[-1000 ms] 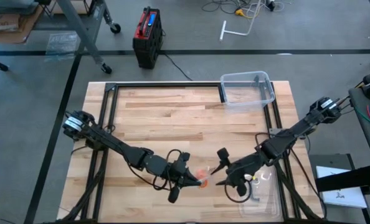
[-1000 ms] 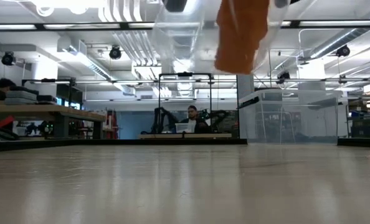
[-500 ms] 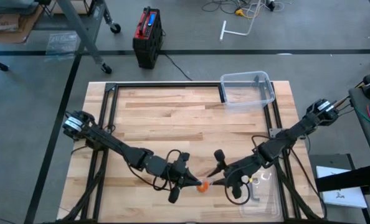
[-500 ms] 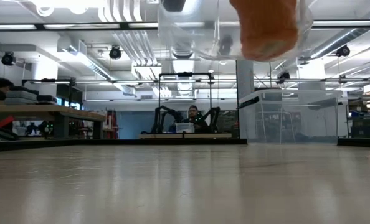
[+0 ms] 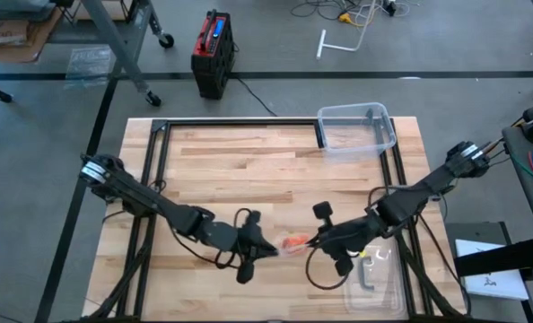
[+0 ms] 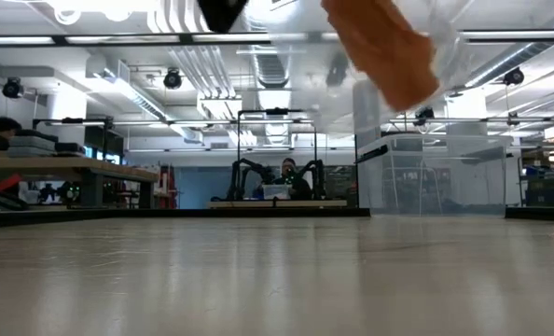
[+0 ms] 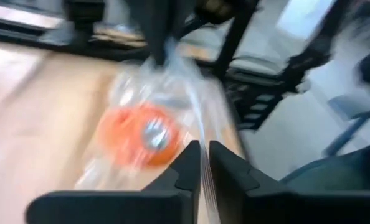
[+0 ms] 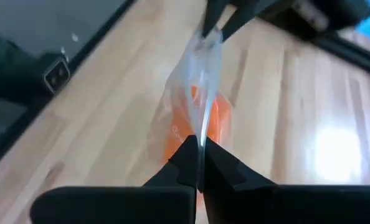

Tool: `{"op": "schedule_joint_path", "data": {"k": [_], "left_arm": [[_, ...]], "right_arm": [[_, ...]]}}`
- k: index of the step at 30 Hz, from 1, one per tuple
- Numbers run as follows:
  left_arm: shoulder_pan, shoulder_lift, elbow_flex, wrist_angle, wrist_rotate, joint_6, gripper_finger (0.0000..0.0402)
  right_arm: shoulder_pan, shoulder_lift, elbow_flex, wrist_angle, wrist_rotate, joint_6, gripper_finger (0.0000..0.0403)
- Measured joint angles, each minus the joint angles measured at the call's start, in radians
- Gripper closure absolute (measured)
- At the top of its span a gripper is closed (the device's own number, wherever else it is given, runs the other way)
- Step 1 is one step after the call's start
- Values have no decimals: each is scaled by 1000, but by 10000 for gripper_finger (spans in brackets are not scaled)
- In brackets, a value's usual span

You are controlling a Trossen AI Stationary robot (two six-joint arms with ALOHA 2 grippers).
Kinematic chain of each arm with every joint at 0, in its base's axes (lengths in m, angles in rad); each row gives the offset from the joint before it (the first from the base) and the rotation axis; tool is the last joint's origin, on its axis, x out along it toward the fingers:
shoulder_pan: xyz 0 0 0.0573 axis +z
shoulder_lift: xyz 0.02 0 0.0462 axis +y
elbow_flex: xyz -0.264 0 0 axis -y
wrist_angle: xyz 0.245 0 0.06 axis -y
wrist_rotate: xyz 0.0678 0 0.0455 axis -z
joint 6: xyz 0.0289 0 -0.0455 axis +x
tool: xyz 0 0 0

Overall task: Roll bandage
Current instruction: Put the transparent zip bag into the transparent bin

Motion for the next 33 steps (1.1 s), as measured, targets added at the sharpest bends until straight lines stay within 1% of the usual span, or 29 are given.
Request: {"op": "schedule_joint_path", "data": {"k": [2,5,7,9,10,11,12,13,16,17,18,19,20,21,23,24,25,26,27,28,31,33], "left_arm": [[0,-41,0,-107,-81,-5,342],[-2,-99,-1,-245,-166,-75,314],[-13,-132,-6,-289,-208,-121,300],[-31,-145,-10,-294,-252,-130,290],[-41,-145,-11,-294,-273,-130,286],[-48,-145,-12,-297,-289,-131,285],[-53,-143,-13,-299,-299,-132,284],[-57,-139,-13,-296,-306,-135,284],[-65,-123,-13,-297,-310,-139,287],[-67,-116,-13,-296,-305,-143,287],[-68,-111,-13,-293,-301,-147,287],[-71,-108,-13,-293,-300,-152,288],[-72,-104,-13,-293,-300,-155,288],[-75,-100,-13,-292,-299,-160,288],[-77,-94,-13,-293,-299,-168,288],[-78,-93,-13,-293,-299,-170,288],[-79,-93,-13,-293,-298,-170,288],[-81,-93,-13,-293,-294,-173,288],[-82,-93,-13,-292,-291,-173,288],[-83,-93,-13,-291,-287,-174,288],[-84,-93,-13,-293,-285,-173,288],[-83,-93,-13,-293,-285,-173,288]], "right_arm": [[-2,0,50,-120,42,28,401],[-4,0,110,-292,160,62,402],[-14,0,143,-389,258,106,402],[-34,-1,158,-460,364,183,402],[-45,-1,162,-480,389,227,402],[-54,-1,164,-480,381,260,402],[-60,-1,166,-462,337,275,402],[-61,-1,168,-431,257,260,402],[-58,-1,169,-329,-48,91,402],[-57,-1,169,-317,-101,40,403],[-62,-2,172,-330,-101,13,403],[-73,-3,178,-358,-53,6,403],[-89,-5,187,-396,44,19,403],[-105,-5,197,-454,172,53,403],[-139,-8,216,-626,475,192,403],[-155,-9,226,-719,594,290,403],[-171,-8,233,-784,641,374,403],[-184,-8,239,-821,629,420,403],[-194,-8,239,-828,575,438,403],[-198,-7,239,-813,500,437,403],[-191,-8,239,-663,230,334,403],[-169,-11,239,-518,5,217,403]]}}
